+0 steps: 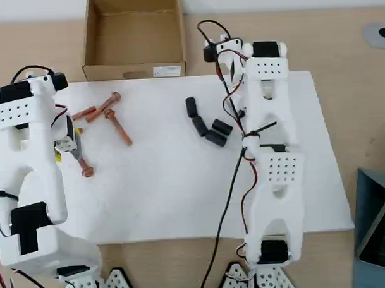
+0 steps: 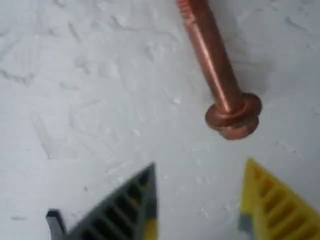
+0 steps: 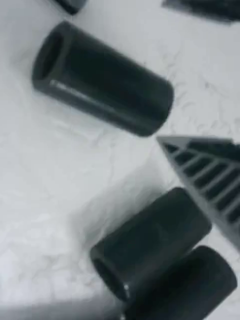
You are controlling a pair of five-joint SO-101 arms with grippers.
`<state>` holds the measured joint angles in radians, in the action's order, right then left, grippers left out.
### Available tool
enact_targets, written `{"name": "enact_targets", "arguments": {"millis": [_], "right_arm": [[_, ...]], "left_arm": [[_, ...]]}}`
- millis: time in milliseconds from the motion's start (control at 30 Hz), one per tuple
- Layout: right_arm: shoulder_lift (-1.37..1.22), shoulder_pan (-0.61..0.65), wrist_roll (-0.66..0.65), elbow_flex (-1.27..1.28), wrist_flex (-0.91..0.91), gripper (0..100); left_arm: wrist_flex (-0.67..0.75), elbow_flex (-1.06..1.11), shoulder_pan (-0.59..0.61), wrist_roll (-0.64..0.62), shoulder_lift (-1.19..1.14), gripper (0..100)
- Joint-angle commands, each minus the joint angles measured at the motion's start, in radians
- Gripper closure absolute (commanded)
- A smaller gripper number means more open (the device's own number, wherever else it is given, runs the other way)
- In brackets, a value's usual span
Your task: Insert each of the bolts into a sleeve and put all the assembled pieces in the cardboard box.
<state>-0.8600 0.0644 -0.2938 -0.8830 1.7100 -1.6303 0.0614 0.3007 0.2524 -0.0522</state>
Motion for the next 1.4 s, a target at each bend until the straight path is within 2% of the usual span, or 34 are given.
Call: {"name": "enact_targets", "arguments": {"millis": [0, 400, 633, 1200, 1367], "right_arm": [[0.051, -0.015, -0.017, -0.041, 0.0, 80.2], [0.021, 0.008, -0.012, -0.061, -0.029, 80.2], [0.018, 0.021, 0.034, -0.067, -0.035, 80.2], [-0.143, 0.022, 0.029, -0.125, -0.075, 80.6], [-0.206, 0.021, 0.015, -0.168, -0.051, 90.5]], "left_arm": [[0.002, -0.048, -0.023, 0.006, 0.007, 87], [0.002, -0.041, -0.025, 0.006, 0.007, 87], [0.002, -0.04, -0.025, 0.006, 0.007, 87], [0.002, -0.04, -0.021, 0.006, 0.007, 87], [0.002, -0.038, -0.021, 0.006, 0.007, 87]]}}
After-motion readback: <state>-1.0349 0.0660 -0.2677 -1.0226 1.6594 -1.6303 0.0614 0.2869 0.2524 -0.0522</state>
